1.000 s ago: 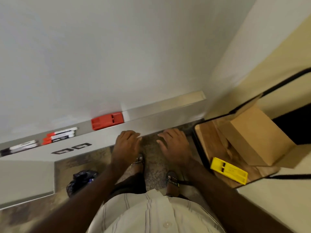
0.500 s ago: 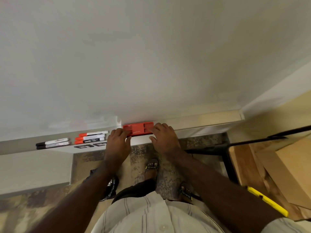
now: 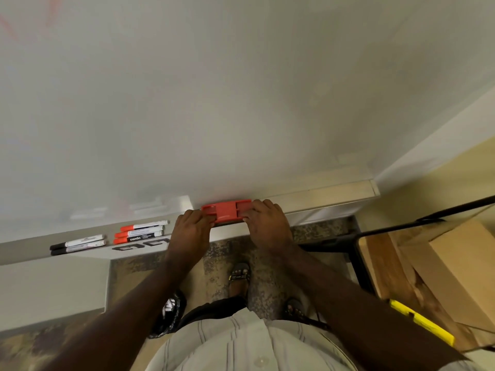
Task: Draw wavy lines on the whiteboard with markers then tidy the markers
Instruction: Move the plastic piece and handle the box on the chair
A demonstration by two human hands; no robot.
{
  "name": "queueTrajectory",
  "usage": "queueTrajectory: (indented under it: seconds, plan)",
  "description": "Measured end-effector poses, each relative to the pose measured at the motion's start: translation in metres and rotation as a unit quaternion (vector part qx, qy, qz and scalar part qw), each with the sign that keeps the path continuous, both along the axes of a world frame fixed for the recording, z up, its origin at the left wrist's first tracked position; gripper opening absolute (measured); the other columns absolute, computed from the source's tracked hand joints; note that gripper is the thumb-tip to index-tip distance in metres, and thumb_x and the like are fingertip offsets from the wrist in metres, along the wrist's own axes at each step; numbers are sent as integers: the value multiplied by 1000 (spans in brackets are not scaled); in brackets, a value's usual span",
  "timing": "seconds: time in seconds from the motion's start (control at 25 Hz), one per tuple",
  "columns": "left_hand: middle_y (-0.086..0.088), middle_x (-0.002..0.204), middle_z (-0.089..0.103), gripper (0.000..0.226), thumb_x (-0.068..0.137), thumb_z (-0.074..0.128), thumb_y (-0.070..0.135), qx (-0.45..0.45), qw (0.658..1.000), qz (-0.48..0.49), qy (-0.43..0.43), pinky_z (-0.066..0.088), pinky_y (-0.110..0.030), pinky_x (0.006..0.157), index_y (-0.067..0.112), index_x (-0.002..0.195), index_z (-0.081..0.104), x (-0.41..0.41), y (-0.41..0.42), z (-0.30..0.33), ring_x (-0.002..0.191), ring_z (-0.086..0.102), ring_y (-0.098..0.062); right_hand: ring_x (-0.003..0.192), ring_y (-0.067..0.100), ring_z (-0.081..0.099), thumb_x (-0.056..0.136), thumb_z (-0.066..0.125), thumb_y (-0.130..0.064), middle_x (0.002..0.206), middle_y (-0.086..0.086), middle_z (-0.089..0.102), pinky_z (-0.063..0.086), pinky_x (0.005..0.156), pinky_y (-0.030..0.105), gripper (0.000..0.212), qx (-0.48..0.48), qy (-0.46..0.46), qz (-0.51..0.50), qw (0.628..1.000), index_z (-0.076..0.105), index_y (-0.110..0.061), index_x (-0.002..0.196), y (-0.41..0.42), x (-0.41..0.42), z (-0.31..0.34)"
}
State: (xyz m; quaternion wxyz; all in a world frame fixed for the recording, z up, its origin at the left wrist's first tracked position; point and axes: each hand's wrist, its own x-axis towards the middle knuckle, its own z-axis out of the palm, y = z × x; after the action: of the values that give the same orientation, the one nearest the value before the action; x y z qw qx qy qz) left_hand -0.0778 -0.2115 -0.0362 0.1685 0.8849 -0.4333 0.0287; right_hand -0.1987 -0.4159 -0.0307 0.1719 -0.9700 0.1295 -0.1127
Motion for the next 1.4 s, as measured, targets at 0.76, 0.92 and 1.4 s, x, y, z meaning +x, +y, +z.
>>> queueTrajectory:
  seconds: [0.76, 0.92, 1.4]
  plan:
    - [-3, 108, 73, 18, 91, 68, 17, -18, 934, -357, 21, 49, -37, 84, 19, 107, 76, -234, -227, 8, 96, 63, -25, 103, 25, 59, 99, 54, -35, 116, -2, 70, 49, 87, 43, 27, -39, 87, -306, 947, 77, -27, 109, -123, -345, 12]
    - [-2, 107, 72, 25, 84, 75, 14, 65, 921, -383, 14, 54, -39, 82, 21, 108, 76, -269, -252, 2, 99, 63, -26, 103, 21, 58, 101, 60, -30, 115, -3, 70, 51, 87, 40, 23, -21, 136, -326, 935, 78, -28, 114, -138, -376, 6]
    - [-4, 135, 60, 39, 94, 66, 24, 239, 891, -385, -6, 42, -39, 102, 21, 133, 64, -295, -274, 1, 124, 50, -26, 114, 22, 56, 99, 57, -22, 120, -4, 66, 48, 97, 39, 26, 34, 215, -320, 922, 72, -26, 120, -151, -380, 1]
